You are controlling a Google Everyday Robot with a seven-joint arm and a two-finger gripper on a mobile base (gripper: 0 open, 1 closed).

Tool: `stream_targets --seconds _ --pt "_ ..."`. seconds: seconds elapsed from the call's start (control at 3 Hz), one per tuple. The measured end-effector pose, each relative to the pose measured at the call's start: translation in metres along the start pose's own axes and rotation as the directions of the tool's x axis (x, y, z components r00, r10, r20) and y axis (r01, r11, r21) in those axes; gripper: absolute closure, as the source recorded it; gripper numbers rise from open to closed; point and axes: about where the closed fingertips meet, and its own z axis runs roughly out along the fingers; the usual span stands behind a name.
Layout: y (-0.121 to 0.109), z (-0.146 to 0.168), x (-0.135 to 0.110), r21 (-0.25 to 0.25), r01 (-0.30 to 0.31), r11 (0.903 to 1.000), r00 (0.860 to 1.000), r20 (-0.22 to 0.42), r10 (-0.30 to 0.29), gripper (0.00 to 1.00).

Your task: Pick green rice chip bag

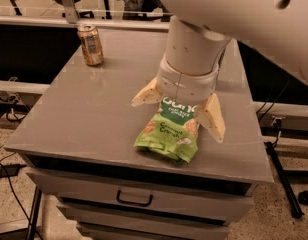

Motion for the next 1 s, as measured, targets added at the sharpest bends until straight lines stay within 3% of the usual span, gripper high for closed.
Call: stream_targets --seconds 0.33,1.0 --pt "0.002 -0.002 0.0 -0.008 0.036 0.9993 0.999 -0.035 -0.036 0.0" --pt "-0.001 0.002 0.035 -0.043 0.129 0.9907 0.98 -0.146 -0.134 0.0"
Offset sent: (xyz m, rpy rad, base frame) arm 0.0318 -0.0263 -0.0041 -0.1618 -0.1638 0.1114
